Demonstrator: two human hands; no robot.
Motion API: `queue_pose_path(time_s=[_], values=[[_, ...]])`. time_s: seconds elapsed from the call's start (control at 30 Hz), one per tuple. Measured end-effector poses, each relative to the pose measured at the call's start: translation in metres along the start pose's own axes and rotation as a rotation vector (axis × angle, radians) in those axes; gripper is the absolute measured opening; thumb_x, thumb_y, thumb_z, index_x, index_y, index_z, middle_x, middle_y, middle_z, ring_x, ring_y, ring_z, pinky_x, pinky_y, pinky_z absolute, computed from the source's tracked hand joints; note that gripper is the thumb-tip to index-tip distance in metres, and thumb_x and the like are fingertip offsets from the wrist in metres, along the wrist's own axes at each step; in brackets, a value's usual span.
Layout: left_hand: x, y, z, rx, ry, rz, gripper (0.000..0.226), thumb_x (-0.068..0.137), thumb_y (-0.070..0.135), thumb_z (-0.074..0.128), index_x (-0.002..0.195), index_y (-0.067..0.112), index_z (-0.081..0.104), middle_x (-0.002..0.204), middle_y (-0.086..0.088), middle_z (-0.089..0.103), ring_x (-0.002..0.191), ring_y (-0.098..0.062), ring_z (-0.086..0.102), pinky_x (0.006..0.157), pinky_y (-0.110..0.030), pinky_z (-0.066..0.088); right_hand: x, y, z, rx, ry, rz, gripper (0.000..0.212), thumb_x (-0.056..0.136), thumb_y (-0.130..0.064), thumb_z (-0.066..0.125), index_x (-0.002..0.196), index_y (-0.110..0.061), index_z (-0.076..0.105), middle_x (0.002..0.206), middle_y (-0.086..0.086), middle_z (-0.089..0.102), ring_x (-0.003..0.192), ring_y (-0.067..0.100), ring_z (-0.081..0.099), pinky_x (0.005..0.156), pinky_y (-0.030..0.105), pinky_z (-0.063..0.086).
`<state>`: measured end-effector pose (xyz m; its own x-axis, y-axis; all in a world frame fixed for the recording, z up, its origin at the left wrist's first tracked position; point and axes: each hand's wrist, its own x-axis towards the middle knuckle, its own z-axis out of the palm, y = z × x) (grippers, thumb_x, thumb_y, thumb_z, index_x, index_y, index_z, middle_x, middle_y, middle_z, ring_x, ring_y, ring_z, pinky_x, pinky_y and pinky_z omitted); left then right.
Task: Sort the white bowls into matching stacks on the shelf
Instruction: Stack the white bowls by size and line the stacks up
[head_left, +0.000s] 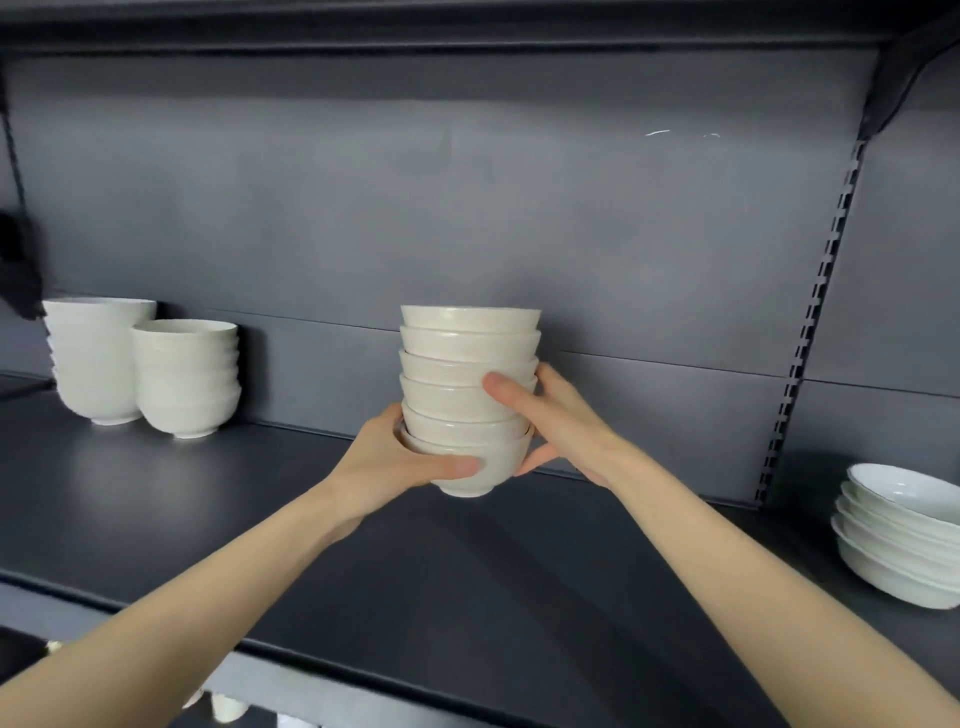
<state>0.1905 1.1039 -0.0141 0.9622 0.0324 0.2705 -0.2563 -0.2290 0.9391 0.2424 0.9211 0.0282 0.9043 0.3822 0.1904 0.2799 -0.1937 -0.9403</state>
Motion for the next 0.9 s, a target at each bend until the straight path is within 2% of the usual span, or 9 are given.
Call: queue_pose_path(time_s=[0.37,0.6,0.8,0.9], values=[[0.061,-0.046,-0.124,0.009,0.004,0.015,0.06,0.063,0.016,0.088,0.111,0.031,0.057,0.102,0.016,0.071,0.092,0.003,0.066,0.07,-0.014,0.053,0.103,-0.01,0.101,-0.003,-0.006,-0.018,0.063,0.081,-0.046,0.068,0.131,-0.022,0.04,0.121,-0.009,0.059,0.108,0.016,0.061,0.069,0.051,0.059],[0.089,-0.091,-0.208,0.01,-0.173,-0.01,0.059,0.066,0.012,0.087,0.115,0.03,0.059,0.106,0.014,0.072,0.097,0.0,0.067,0.074,-0.016,0.053,0.142,0.001,0.183,0.023,0.083,0.078,0.064,0.081,-0.047,0.067,0.132,-0.022,0.039,0.123,-0.007,0.059,0.11,0.02,0.061,0.071,0.05,0.059],[0.107,-0.125,-0.258,-0.008,-0.254,-0.012,0.057,0.067,0.004,0.083,0.11,0.032,0.058,0.105,0.013,0.072,0.095,0.002,0.066,0.069,-0.012,0.052,0.162,0.012,0.236,0.022,0.148,0.128,0.067,0.081,-0.046,0.067,0.135,-0.02,0.037,0.125,-0.005,0.057,0.11,0.021,0.061,0.071,0.046,0.06],[0.116,-0.138,-0.271,-0.023,-0.273,-0.033,0.061,0.066,0.006,0.084,0.115,0.03,0.056,0.108,0.011,0.07,0.095,0.002,0.066,0.07,-0.013,0.053,0.171,0.014,0.25,0.015,0.179,0.141,0.065,0.081,-0.045,0.067,0.134,-0.02,0.038,0.123,-0.004,0.059,0.107,0.02,0.062,0.068,0.043,0.061]])
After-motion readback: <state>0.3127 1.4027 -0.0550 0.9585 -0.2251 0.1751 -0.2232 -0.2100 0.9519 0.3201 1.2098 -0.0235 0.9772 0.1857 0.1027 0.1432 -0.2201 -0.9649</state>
